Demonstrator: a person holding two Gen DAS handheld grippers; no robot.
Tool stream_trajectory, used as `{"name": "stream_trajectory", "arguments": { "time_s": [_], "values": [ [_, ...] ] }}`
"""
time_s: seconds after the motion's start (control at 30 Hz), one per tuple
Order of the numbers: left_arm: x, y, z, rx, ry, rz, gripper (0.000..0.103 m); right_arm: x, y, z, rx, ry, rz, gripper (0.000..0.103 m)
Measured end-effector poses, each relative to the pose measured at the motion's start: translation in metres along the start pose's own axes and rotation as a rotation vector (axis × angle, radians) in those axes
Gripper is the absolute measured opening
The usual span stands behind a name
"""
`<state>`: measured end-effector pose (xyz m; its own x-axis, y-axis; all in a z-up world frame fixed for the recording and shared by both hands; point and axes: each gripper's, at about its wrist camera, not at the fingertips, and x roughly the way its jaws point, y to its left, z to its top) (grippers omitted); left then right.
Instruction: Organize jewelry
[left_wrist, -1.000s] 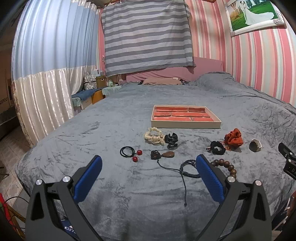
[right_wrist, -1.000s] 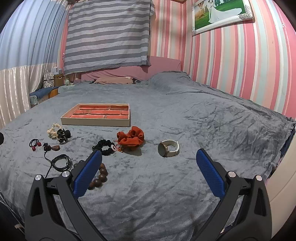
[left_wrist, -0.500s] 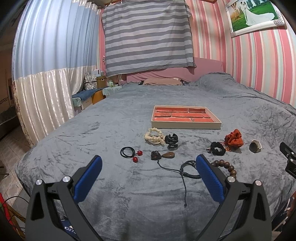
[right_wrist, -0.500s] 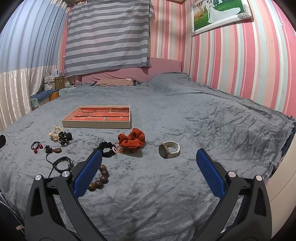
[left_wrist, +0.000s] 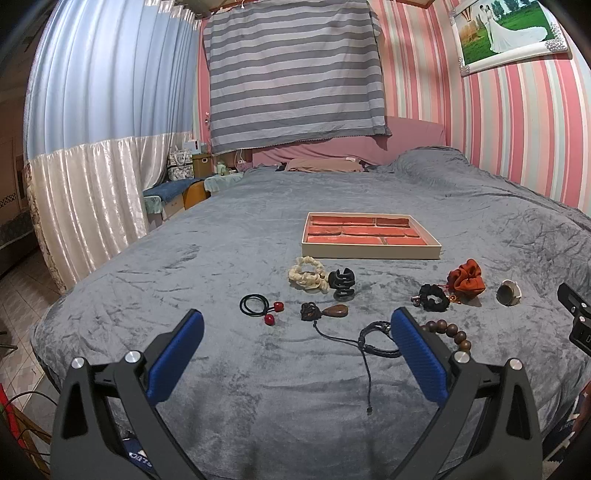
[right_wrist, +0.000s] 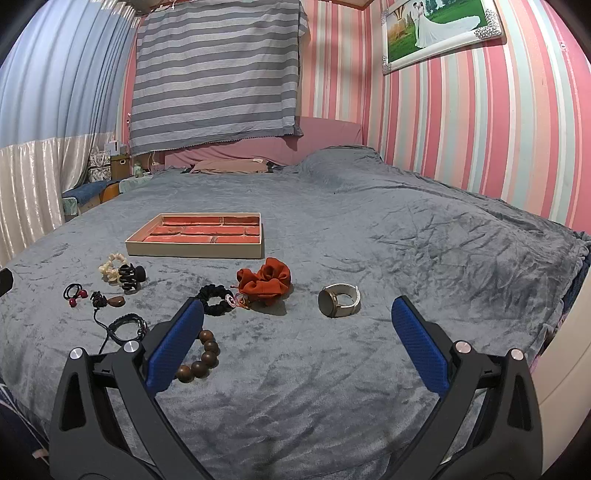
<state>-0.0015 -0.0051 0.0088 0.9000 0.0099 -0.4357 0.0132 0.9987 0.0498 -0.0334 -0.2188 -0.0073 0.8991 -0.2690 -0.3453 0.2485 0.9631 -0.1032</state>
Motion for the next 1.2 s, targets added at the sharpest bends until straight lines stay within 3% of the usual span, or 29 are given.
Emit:
{"name": "stream_trajectory", "arguments": {
  "time_s": [1.2],
  "values": [
    [-0.0011, -0.0033, 0.0021, -0.005, -0.008, -0.003, 0.099, -0.0001, -0.0004, 0.0029, 0.0, -0.007, -0.002, 0.099]
  ]
}}
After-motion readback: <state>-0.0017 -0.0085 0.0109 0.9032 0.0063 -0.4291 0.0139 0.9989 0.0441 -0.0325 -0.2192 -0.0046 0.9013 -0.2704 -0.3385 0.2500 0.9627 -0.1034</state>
